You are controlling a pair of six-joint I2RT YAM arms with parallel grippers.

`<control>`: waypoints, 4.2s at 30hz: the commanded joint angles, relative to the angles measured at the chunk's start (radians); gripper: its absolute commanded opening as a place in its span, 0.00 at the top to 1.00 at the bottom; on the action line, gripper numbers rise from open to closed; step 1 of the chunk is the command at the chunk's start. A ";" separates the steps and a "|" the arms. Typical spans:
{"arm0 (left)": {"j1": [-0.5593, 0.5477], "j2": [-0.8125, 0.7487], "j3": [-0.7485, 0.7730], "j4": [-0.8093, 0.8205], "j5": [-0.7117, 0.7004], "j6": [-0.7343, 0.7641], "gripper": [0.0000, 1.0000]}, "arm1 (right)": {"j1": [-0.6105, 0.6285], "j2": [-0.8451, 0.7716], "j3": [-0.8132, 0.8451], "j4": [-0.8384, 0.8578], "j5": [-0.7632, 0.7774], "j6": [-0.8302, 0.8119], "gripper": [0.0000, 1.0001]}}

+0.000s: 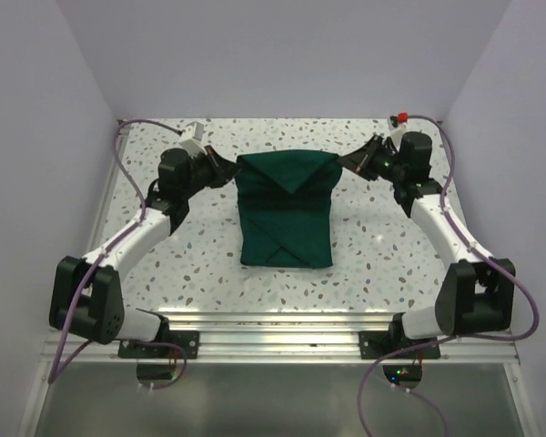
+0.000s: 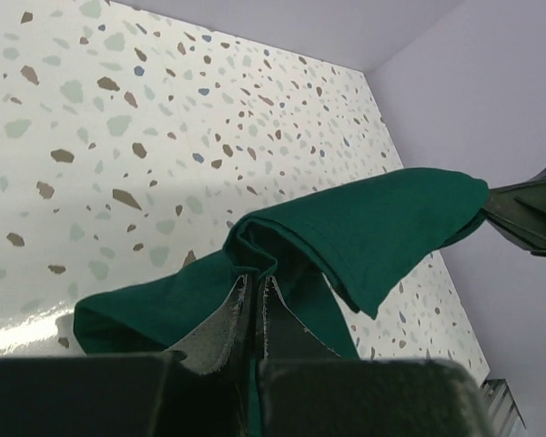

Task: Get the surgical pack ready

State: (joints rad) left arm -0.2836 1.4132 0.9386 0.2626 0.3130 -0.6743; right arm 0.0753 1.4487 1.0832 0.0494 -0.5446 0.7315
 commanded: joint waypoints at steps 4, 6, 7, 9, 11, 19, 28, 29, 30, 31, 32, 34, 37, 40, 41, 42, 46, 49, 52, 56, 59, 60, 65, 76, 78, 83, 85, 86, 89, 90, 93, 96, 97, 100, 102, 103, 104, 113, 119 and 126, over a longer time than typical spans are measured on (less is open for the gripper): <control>-0.011 -0.157 -0.103 -0.106 -0.020 0.070 1.00 | 0.018 -0.186 -0.066 -0.137 0.046 -0.064 1.00; -0.019 -0.187 -0.122 -0.140 -0.005 0.088 1.00 | 0.023 -0.224 -0.065 -0.184 0.052 -0.086 1.00; -0.023 -0.218 -0.124 -0.158 -0.003 0.099 1.00 | 0.024 -0.234 -0.063 -0.224 0.054 -0.101 1.00; -0.029 -0.252 -0.127 -0.227 -0.018 0.127 1.00 | 0.029 -0.264 -0.068 -0.259 0.052 -0.113 1.00; -0.031 -0.296 -0.130 -0.261 -0.020 0.145 1.00 | 0.034 -0.286 -0.089 -0.301 0.055 -0.130 1.00; -0.039 -0.369 -0.211 -0.439 0.034 0.148 1.00 | 0.057 -0.361 -0.221 -0.410 0.034 -0.149 1.00; -0.072 -0.408 -0.414 -0.399 0.054 0.047 1.00 | 0.064 -0.353 -0.381 -0.451 0.051 -0.185 1.00; -0.080 -0.413 -0.438 -0.399 0.054 0.029 1.00 | 0.064 -0.346 -0.382 -0.462 0.054 -0.196 1.00; -0.089 -0.416 -0.449 -0.401 0.058 0.024 1.00 | 0.064 -0.323 -0.384 -0.468 0.058 -0.208 1.00; -0.092 -0.412 -0.457 -0.404 0.060 0.022 1.00 | 0.064 -0.309 -0.384 -0.482 0.063 -0.221 1.00; -0.094 -0.402 -0.465 -0.411 0.061 0.022 1.00 | 0.064 -0.291 -0.384 -0.491 0.078 -0.240 1.00; -0.095 -0.369 -0.469 -0.425 0.063 0.028 0.99 | 0.066 -0.245 -0.394 -0.476 0.081 -0.248 1.00; -0.101 -0.332 -0.492 -0.402 0.074 0.028 0.94 | 0.064 -0.203 -0.423 -0.432 0.072 -0.244 0.99; -0.103 -0.327 -0.521 -0.367 0.080 0.018 0.87 | 0.063 -0.195 -0.431 -0.411 0.087 -0.242 0.95; -0.103 -0.332 -0.526 -0.358 0.075 0.015 0.80 | 0.064 -0.195 -0.431 -0.413 0.095 -0.242 0.93; -0.103 -0.344 -0.534 -0.349 0.074 0.013 0.76 | 0.064 -0.197 -0.431 -0.418 0.095 -0.245 0.86; -0.103 -0.407 -0.575 -0.319 0.057 -0.002 0.54 | 0.064 -0.218 -0.419 -0.434 0.112 -0.261 0.51; -0.103 -0.471 -0.575 -0.330 0.032 -0.002 0.50 | 0.064 -0.263 -0.404 -0.454 0.147 -0.258 0.44; -0.103 -0.539 -0.563 -0.368 -0.015 0.002 0.47 | 0.064 -0.341 -0.393 -0.462 0.196 -0.250 0.37; -0.103 -0.565 -0.543 -0.393 -0.032 0.013 0.46 | 0.064 -0.392 -0.367 -0.464 0.167 -0.271 0.37; -0.103 -0.544 -0.529 -0.381 -0.023 0.027 0.45 | 0.070 -0.393 -0.342 -0.499 0.157 -0.299 0.36; -0.101 -0.536 -0.529 -0.370 -0.017 0.028 0.45 | 0.073 -0.389 -0.342 -0.497 0.150 -0.305 0.35; -0.104 -0.445 -0.534 -0.280 0.049 0.025 0.46 | 0.125 -0.338 -0.336 -0.481 0.135 -0.300 0.33; -0.112 -0.419 -0.498 -0.246 0.040 0.038 0.46 | 0.225 -0.372 -0.301 -0.569 0.113 -0.299 0.34; -0.112 -0.416 -0.498 -0.246 0.040 0.038 0.46 | 0.242 -0.396 -0.298 -0.623 0.136 -0.290 0.32; -0.114 -0.407 -0.500 -0.246 0.031 0.039 0.46 | 0.311 -0.487 -0.304 -0.701 0.221 -0.287 0.28; -0.114 -0.407 -0.506 -0.235 0.031 0.032 0.47 | 0.325 -0.485 -0.318 -0.686 0.285 -0.297 0.27; -0.115 -0.407 -0.512 -0.226 0.035 0.028 0.47 | 0.325 -0.476 -0.316 -0.674 0.305 -0.311 0.27; -0.123 -0.428 -0.534 -0.195 0.047 0.001 0.50 | 0.325 -0.418 -0.263 -0.668 0.371 -0.323 0.28; -0.129 -0.437 -0.541 -0.192 0.049 -0.013 0.51 | 0.325 -0.398 -0.255 -0.655 0.380 -0.322 0.28; -0.141 -0.465 -0.551 -0.200 0.052 -0.022 0.54 | 0.325 -0.334 -0.238 -0.594 0.400 -0.320 0.29; -0.143 -0.479 -0.549 -0.224 0.054 -0.011 0.55 | 0.325 -0.252 -0.209 -0.560 0.400 -0.330 0.32; -0.141 -0.488 -0.547 -0.233 0.051 -0.007 0.56 | 0.325 -0.207 -0.204 -0.545 0.394 -0.331 0.33; -0.143 -0.516 -0.535 -0.261 0.047 0.010 0.73 | 0.325 -0.137 -0.207 -0.481 0.368 -0.323 0.35; -0.143 -0.552 -0.503 -0.357 0.011 0.030 0.84 | 0.325 -0.102 -0.216 -0.450 0.351 -0.319 0.35; -0.141 -0.566 -0.491 -0.388 -0.020 0.039 0.87 | 0.324 -0.078 -0.229 -0.432 0.345 -0.317 0.35; -0.143 -0.582 -0.453 -0.431 -0.063 0.053 0.92 | 0.325 -0.071 -0.238 -0.422 0.339 -0.313 0.35; -0.143 -0.493 -0.353 -0.519 -0.191 0.065 0.55 | 0.327 -0.086 -0.325 -0.372 0.310 -0.291 0.36; -0.147 -0.444 -0.402 -0.373 -0.089 0.033 0.65 | 0.325 -0.100 -0.348 -0.379 0.316 -0.293 0.37; -0.147 -0.295 -0.403 -0.274 -0.023 0.002 0.42 | 0.325 -0.097 -0.376 -0.359 0.290 -0.285 0.41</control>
State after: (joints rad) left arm -0.4271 1.0393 0.5308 -0.1287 0.2111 -0.6460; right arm 0.3992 1.3670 0.7269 -0.3305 -0.2302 0.4381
